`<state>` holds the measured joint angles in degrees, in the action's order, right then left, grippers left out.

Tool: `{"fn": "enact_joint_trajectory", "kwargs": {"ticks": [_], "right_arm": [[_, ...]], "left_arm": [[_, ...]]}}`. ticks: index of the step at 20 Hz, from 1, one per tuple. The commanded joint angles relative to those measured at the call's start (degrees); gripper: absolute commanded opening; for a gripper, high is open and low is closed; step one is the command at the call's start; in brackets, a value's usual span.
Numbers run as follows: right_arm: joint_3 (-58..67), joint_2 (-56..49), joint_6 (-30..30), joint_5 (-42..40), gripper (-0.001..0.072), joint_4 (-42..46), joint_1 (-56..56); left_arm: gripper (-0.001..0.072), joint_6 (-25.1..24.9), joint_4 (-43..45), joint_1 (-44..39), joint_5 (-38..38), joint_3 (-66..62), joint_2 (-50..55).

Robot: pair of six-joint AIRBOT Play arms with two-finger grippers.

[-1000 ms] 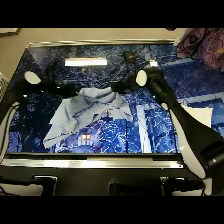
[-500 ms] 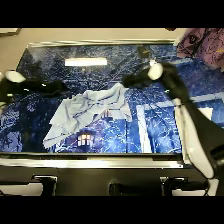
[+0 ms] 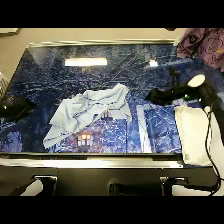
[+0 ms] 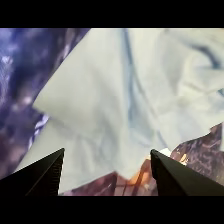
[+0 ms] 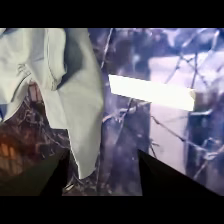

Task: Fold the clothes and pants, and hang the long-sleeved shirts on hangers.

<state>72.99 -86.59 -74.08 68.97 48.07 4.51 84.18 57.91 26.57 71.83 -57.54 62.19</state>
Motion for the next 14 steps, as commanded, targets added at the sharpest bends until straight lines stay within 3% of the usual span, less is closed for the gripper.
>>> {"fn": "enact_joint_trajectory", "kwargs": {"ticks": [1, 9, 10, 11, 12, 13, 14], "right_arm": [[-7.5, -2.4, 6.2, -3.0, 0.0479, -9.7, -1.7], [-7.5, -9.7, 2.6, -8.9, 0.0474, -10.2, -13.7], [-7.5, -9.8, 2.5, -8.9, 0.0378, -10.1, -14.2], [-7.5, -9.7, 2.4, -8.8, 0.0203, -10.0, -14.4], [-7.5, -9.6, 2.4, -8.4, 0.0084, -9.9, -14.4], [-7.5, -9.1, 2.4, -8.3, 0.0031, -9.5, -14.4], [-7.5, -8.5, 2.4, -8.2, 0.0031, -9.5, -14.4]], "left_arm": [[0.0619, 0.0, 0.3, 3.1, 0.2, 9.1, -3.7], [0.0619, -0.2, 8.0, 3.1, -0.4, 9.8, -3.4], [0.062, 2.1, 10.0, 3.1, 0.3, 9.7, -3.4], [0.062, 5.2, 13.5, 3.1, 0.8, 9.9, -3.3], [0.062, 7.4, 16.1, 3.2, 0.4, 10.6, -3.3], [0.062, 7.3, 15.5, 4.0, -0.9, 11.9, -3.3], [0.062, 5.5, 13.0, 5.5, -2.6, 13.8, -3.3]]}}
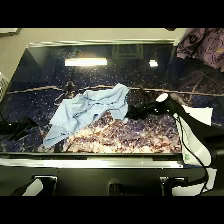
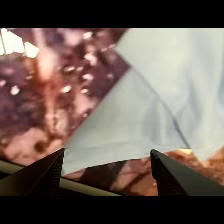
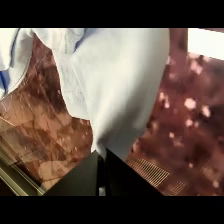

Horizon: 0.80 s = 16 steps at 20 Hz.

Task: Fold the clothes and pants, and hang the long-sleeved shirts on hangers.

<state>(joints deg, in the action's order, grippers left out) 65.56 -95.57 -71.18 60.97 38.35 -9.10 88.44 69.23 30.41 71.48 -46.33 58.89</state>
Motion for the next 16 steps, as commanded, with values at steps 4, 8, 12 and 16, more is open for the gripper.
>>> {"fn": "enact_joint_trajectory", "kwargs": {"ticks": [4, 8, 12, 16], "right_arm": [[0.0, 4.0, -1.1, 0.2, 0.0031, 0.2, -0.8], [0.0, 6.7, -1.1, 0.5, 0.0031, 0.5, -0.8], [0.0, 8.0, -1.2, 0.5, 0.0031, 0.5, -0.8], [0.0, 9.6, -1.4, 0.4, 0.0031, 0.5, -0.8]], "left_arm": [[0.062, -6.8, -6.3, 7.0, -7.0, 10.6, 1.4], [0.0618, -10.7, -7.9, 7.7, -7.8, 14.0, 5.8], [0.0615, -13.6, -10.8, 7.3, -7.9, 15.2, 8.2], [0.0561, -14.9, -11.0, 5.3, -8.1, 15.3, 10.1]]}}
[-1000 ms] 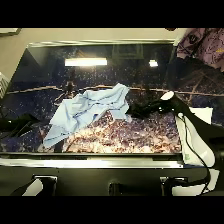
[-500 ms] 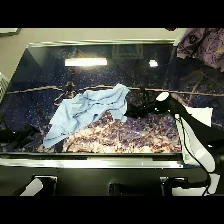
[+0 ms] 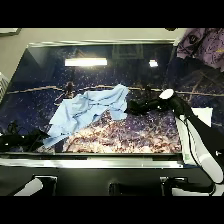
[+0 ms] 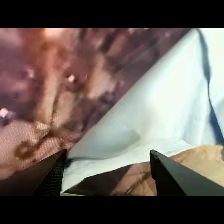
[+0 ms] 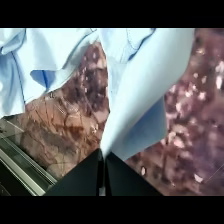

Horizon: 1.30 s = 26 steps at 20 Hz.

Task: Fold the clothes and pants, and hang the long-sleeved shirts on hangers.

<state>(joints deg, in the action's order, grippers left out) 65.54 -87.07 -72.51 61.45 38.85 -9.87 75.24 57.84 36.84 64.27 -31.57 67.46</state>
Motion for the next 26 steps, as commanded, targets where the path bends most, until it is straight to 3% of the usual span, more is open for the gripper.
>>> {"fn": "enact_joint_trajectory", "kwargs": {"ticks": [1, 2, 3, 5, 8, 11, 14, 16, 19, 23, 26], "right_arm": [[0.0, 1.5, -0.3, -0.1, 0.0031, 0.0, 0.0], [0.0, 2.1, -0.8, -0.1, 0.0031, 0.0, 0.0], [0.0, 2.8, -1.6, -0.2, 0.0031, -0.1, 0.0], [0.4, 4.8, -3.0, -0.6, 0.003, 0.3, 0.0], [8.5, 7.1, -8.5, 0.4, 0.003, 7.5, 0.0], [26.1, 7.6, -17.2, 3.5, 0.003, 20.1, 0.0], [47.8, 7.7, -22.1, 9.6, 0.003, 31.6, 0.0], [58.9, 9.7, -23.3, 13.5, 0.003, 37.4, 0.0], [58.4, 21.2, -24.9, 13.8, 0.003, 43.9, 0.0], [56.2, 36.0, -27.9, 14.9, 0.003, 47.5, 0.0], [56.2, 41.9, -30.8, 14.8, 0.003, 50.1, 0.0]], "left_arm": [[0.031, -2.5, -0.6, -2.1, -0.8, 0.5, 1.6], [0.0061, -3.7, -3.0, -2.8, -0.7, 0.4, 1.6], [0.0017, -5.0, -7.1, -3.6, -0.3, 0.1, 1.6], [0.0015, -6.5, -15.2, -5.4, 1.1, -2.1, 1.2], [0.0014, -5.8, -21.4, -9.9, 4.5, -12.7, -0.5], [0.0013, -1.1, -21.8, -13.2, 5.8, -31.9, -2.7], [0.0014, 4.1, -21.0, -13.2, 5.8, -55.8, -4.6], [0.0014, 8.2, -17.1, -12.7, 5.8, -70.1, -6.0], [0.0014, 16.7, -4.6, -11.4, 5.9, -85.7, -10.5], [0.0014, 27.1, 14.3, -11.2, 7.6, -86.2, -21.7], [0.0014, 28.3, 18.9, -11.2, 12.3, -83.4, -26.7]]}}
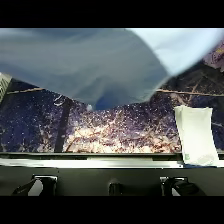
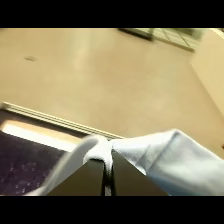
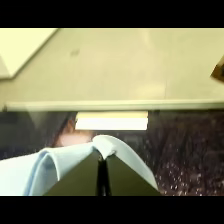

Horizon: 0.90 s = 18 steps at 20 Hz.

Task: Fold the clothes and pants, and hang the long-sleeved shirts on hangers.

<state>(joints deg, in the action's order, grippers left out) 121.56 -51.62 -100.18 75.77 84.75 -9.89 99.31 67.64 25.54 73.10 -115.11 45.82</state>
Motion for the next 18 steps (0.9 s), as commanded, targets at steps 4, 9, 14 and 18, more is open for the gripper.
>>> {"fn": "enact_joint_trajectory", "kwargs": {"ticks": [4, 9, 14, 18], "right_arm": [[0.2, 5.6, -6.6, -3.0, 0.003, 7.6, 0.0], [0.2, -10.1, -6.9, -4.0, 0.0031, 10.7, 0.0], [0.1, -34.7, -8.6, -7.0, 0.0031, 4.3, 0.0], [-6.9, -49.3, -10.8, -11.8, 0.0032, -1.6, -0.1]], "left_arm": [[0.0014, 4.0, 9.1, 0.1, 4.7, 1.2, -4.3], [0.0013, -0.4, 4.6, -0.7, 6.1, 7.0, 4.1], [0.0014, -4.9, 4.7, -4.6, -0.2, 21.8, 19.4], [0.0014, -5.0, 9.4, -9.5, -12.8, 28.1, 36.0]]}}
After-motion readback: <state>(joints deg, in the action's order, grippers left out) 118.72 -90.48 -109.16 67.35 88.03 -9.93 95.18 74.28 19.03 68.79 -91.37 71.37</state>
